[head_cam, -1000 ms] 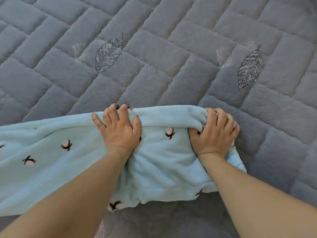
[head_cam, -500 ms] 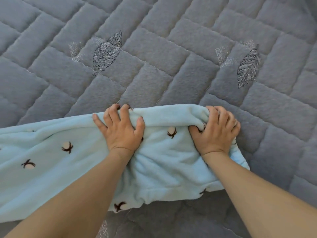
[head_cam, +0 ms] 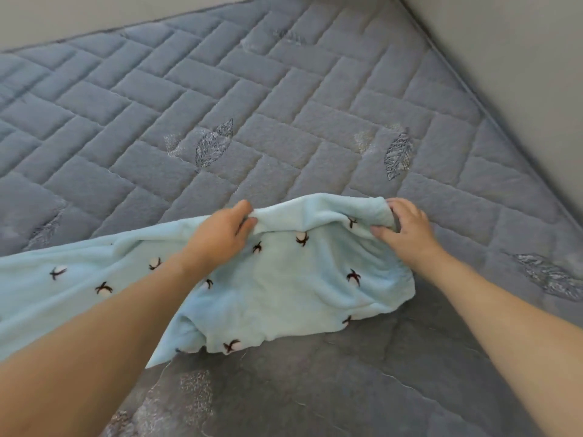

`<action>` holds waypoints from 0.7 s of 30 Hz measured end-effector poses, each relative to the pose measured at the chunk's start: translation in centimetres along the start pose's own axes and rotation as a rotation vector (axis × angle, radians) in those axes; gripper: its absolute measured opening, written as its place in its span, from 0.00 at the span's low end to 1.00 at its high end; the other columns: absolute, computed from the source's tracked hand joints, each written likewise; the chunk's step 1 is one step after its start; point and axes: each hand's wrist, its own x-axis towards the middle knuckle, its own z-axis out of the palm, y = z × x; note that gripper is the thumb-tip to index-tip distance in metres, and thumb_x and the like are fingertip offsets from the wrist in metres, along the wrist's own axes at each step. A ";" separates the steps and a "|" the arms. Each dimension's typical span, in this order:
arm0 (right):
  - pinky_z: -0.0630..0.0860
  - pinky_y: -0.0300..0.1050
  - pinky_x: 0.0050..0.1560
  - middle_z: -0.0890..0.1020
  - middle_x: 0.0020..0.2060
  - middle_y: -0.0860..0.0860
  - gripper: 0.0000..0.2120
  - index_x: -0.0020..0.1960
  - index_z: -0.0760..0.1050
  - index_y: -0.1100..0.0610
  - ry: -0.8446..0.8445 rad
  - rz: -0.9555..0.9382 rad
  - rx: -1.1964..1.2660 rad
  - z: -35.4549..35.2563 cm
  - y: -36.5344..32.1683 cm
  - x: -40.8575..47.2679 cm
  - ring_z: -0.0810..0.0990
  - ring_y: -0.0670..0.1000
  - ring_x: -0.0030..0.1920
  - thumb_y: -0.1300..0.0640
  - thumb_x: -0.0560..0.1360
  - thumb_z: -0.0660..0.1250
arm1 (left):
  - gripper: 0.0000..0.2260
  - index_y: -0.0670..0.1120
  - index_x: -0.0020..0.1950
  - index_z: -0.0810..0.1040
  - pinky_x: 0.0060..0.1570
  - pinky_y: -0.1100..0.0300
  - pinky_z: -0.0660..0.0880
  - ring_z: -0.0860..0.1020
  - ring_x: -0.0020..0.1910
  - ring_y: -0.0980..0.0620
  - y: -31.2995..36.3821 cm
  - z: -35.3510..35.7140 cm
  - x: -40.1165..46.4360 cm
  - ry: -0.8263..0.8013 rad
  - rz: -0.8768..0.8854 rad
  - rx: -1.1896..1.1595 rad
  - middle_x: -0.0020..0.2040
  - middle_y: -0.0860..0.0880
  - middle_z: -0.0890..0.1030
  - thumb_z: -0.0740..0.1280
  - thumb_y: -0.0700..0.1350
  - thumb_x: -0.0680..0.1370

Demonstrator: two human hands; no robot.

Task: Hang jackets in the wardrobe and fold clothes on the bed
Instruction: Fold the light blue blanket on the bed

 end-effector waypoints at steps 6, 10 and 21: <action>0.76 0.53 0.54 0.80 0.51 0.52 0.07 0.54 0.71 0.47 -0.049 0.229 0.846 -0.4 -2.6 -1.1 0.79 0.53 0.50 0.53 0.78 0.67 | 0.11 0.49 0.41 0.70 0.43 0.57 0.68 0.71 0.40 0.52 0.4 -2.0 3.0 -0.262 -0.271 -0.230 0.39 0.51 0.74 0.58 0.50 0.83; 0.76 0.59 0.62 0.83 0.56 0.58 0.28 0.65 0.76 0.55 -0.651 0.606 0.917 -0.2 -1.2 -2.6 0.82 0.60 0.56 0.45 0.68 0.73 | 0.10 0.49 0.43 0.69 0.47 0.54 0.68 0.72 0.44 0.49 -0.3 -0.4 4.4 -0.357 -0.300 -0.116 0.41 0.50 0.75 0.56 0.49 0.83; 0.79 0.60 0.56 0.83 0.54 0.59 0.23 0.63 0.77 0.56 -0.577 0.618 0.673 -0.3 2.7 -3.1 0.83 0.60 0.53 0.45 0.73 0.72 | 0.13 0.45 0.52 0.71 0.49 0.48 0.61 0.71 0.50 0.41 1.2 4.5 4.2 0.122 -0.100 0.613 0.50 0.43 0.76 0.53 0.52 0.83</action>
